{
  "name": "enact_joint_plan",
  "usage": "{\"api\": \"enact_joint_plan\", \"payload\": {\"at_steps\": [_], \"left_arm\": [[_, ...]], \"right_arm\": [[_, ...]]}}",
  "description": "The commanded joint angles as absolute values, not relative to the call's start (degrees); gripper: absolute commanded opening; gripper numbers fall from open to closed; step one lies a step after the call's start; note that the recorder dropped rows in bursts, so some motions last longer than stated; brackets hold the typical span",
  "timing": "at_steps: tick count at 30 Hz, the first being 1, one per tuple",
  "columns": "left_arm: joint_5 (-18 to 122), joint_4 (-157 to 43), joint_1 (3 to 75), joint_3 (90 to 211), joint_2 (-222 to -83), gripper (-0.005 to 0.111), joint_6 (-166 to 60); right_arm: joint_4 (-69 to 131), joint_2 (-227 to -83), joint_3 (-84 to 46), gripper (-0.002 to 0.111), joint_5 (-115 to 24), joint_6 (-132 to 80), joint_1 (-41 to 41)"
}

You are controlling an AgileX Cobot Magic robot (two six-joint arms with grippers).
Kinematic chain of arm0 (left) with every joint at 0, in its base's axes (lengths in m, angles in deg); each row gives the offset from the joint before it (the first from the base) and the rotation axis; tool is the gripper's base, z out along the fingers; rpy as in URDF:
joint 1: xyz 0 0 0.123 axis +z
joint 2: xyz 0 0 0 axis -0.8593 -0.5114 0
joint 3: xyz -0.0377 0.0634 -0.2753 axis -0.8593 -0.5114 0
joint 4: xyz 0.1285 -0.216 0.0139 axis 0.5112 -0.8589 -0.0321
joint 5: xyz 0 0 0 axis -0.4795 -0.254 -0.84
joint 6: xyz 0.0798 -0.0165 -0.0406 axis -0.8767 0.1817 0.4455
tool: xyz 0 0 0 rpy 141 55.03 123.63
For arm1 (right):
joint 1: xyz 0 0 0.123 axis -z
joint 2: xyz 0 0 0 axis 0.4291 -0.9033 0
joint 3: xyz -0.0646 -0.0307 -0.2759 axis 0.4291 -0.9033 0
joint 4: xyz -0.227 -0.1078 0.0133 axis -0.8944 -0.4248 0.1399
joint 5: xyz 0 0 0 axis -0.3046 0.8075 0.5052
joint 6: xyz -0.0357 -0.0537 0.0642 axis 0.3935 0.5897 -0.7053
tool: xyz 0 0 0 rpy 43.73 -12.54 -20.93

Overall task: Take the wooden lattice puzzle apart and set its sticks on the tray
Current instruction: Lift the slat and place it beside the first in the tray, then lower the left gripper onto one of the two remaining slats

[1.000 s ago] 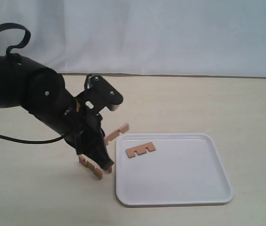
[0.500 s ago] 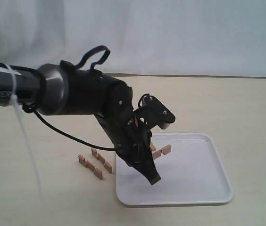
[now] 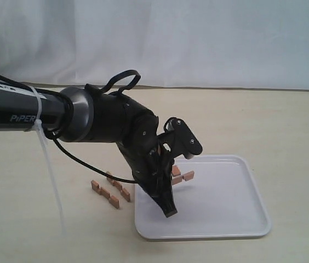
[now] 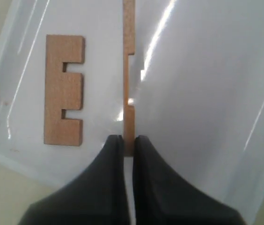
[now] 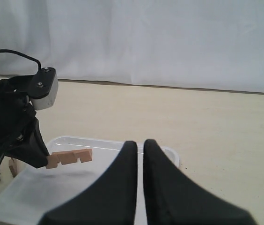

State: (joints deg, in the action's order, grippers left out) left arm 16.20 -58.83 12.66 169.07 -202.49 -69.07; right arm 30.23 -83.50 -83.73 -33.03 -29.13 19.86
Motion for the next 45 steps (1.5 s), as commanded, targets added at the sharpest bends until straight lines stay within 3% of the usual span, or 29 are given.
{"api": "enact_joint_plan", "payload": {"at_steps": [1, 12, 18, 20, 25, 32, 45], "left_arm": [[16.0, -54.0, 12.3, 169.2, -202.5, 0.000, -65.5], [15.7, -44.4, 9.2, 169.0, -203.3, 0.002, -59.2], [14.9, -46.4, 9.2, 169.0, -202.7, 0.041, -59.2], [14.1, -47.3, 9.2, 169.0, -200.1, 0.049, -59.2], [5.0, -47.6, 10.8, 169.0, -191.8, 0.049, -62.3], [-7.5, -48.3, 19.1, 168.1, -188.6, 0.049, -70.4], [4.2, -52.2, 22.7, 157.0, -188.6, 0.049, -92.6]], "right_arm": [[30.2, -83.3, -83.7, 0.004, -33.3, -28.9, 19.9], [30.2, -83.3, -83.7, 0.004, -33.3, -28.9, 19.9], [30.2, -83.3, -83.7, 0.004, -33.3, -28.9, 19.9], [30.2, -83.3, -83.7, 0.004, -33.3, -28.9, 19.9], [30.2, -83.3, -83.7, 0.004, -33.3, -28.9, 19.9], [30.2, -83.3, -83.7, 0.004, -33.3, -28.9, 19.9], [30.2, -83.3, -83.7, 0.004, -33.3, -28.9, 19.9]]}}
